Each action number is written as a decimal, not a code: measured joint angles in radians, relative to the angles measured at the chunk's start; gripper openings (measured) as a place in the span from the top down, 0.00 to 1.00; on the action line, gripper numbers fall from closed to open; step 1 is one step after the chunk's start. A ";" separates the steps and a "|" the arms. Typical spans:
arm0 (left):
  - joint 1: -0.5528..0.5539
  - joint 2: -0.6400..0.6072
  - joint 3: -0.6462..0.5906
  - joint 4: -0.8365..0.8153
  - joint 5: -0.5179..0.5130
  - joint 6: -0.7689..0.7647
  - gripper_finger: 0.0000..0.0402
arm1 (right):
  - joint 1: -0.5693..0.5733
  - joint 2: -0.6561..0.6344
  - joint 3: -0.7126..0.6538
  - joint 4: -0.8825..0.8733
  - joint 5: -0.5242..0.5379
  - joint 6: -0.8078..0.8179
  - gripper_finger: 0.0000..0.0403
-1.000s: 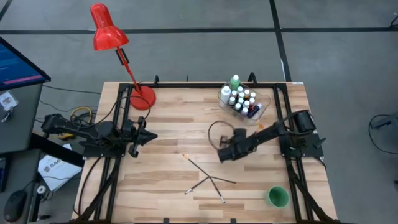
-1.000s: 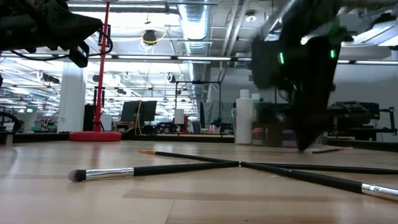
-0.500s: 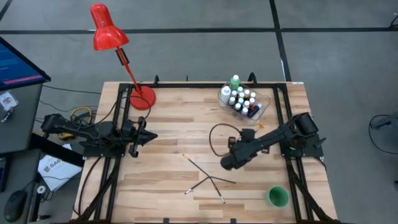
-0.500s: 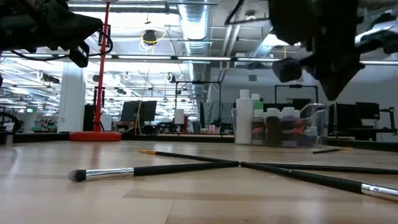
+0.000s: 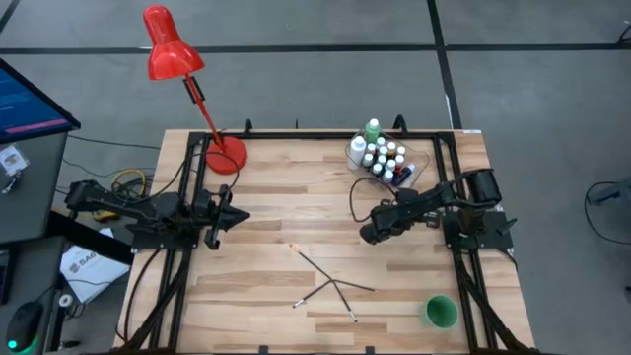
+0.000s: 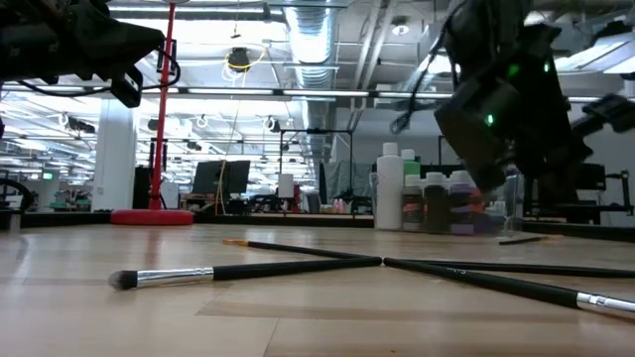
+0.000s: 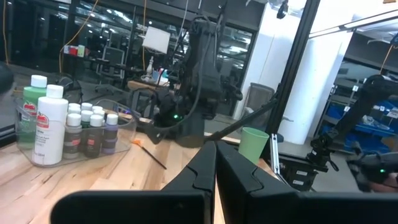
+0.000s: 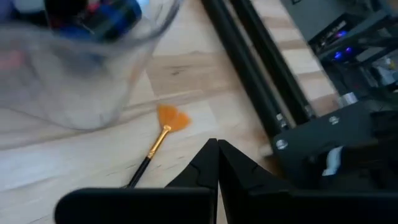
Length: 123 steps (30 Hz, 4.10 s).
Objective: Pick & Place Paint Supplies
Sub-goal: Put the yellow paint brush into the green cup
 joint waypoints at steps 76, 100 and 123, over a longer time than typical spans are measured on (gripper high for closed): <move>0.000 0.000 0.000 0.008 0.000 0.000 1.00 | -0.045 -0.010 0.068 0.144 -0.160 -0.012 0.59; 0.000 0.000 0.000 0.008 0.000 0.000 1.00 | -0.023 -0.012 -0.007 0.535 -0.159 -0.009 0.75; 0.000 0.000 0.000 0.009 0.000 0.000 1.00 | -0.078 -0.007 0.203 0.520 -0.116 -0.414 0.77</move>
